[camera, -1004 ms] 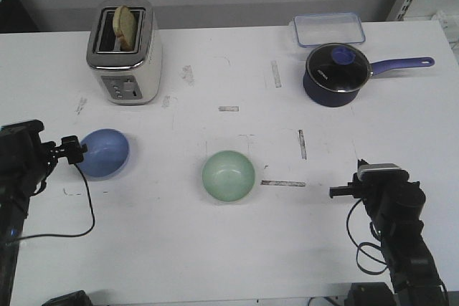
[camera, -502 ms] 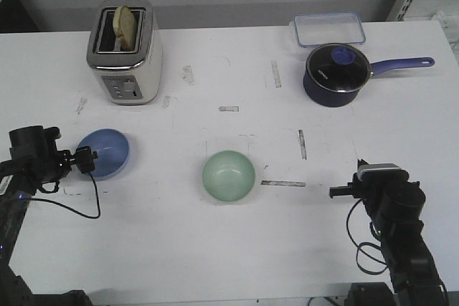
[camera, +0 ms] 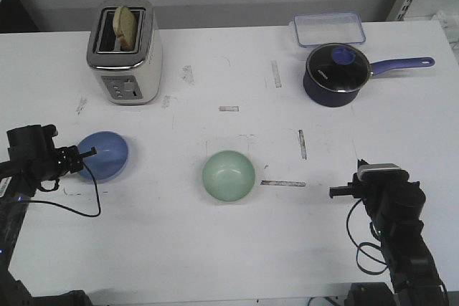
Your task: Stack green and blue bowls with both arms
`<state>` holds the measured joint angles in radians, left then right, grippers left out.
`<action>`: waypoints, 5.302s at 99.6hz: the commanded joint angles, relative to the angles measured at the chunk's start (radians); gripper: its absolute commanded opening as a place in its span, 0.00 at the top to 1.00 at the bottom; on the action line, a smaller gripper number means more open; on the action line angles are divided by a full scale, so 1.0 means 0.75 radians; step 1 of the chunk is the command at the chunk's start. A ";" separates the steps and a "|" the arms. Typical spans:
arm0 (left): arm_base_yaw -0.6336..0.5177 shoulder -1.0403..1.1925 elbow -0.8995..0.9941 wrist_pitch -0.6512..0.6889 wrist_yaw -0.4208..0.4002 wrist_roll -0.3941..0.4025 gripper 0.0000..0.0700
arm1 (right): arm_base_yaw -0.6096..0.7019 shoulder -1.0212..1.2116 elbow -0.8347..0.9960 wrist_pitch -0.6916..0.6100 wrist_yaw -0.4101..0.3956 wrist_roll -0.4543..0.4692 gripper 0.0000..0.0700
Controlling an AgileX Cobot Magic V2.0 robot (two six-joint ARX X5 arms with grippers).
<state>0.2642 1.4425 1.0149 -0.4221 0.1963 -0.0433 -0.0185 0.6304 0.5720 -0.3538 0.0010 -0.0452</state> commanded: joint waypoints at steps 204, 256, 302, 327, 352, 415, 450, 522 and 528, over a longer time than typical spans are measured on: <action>-1.162 0.130 0.236 0.194 0.043 -0.140 0.80 | 0.003 0.008 0.003 -0.019 -0.002 -0.006 1.00; -1.135 0.103 0.388 0.134 0.041 -0.202 0.14 | 0.003 0.008 0.003 -0.018 -0.002 -0.007 1.00; -0.876 -0.130 0.582 -0.166 -0.256 0.056 1.00 | 0.003 0.007 0.003 -0.003 -0.001 -0.007 1.00; -0.602 -0.360 0.365 -0.195 -0.344 0.172 1.00 | 0.003 0.007 0.003 0.014 -0.001 -0.006 1.00; -0.407 -0.803 -0.223 0.201 -0.319 0.128 1.00 | 0.002 0.007 0.003 0.013 0.000 -0.005 1.00; -0.343 -1.220 -0.632 0.386 -0.323 0.072 1.00 | 0.002 -0.402 -0.145 -0.024 0.060 0.015 1.00; -0.343 -1.252 -0.632 0.392 -0.323 0.072 1.00 | 0.002 -0.457 -0.145 0.014 0.061 0.015 1.00; -0.344 -1.423 -0.642 0.397 -0.322 0.072 1.00 | 0.002 -0.457 -0.145 0.014 0.061 0.015 1.00; -0.344 -1.461 -0.669 0.386 -0.325 0.072 1.00 | 0.002 -0.457 -0.145 0.014 0.061 0.015 1.00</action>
<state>0.0048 0.3729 0.5308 -0.1402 -0.0475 0.0124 -0.0185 0.2840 0.4553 -0.3534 0.0456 -0.0444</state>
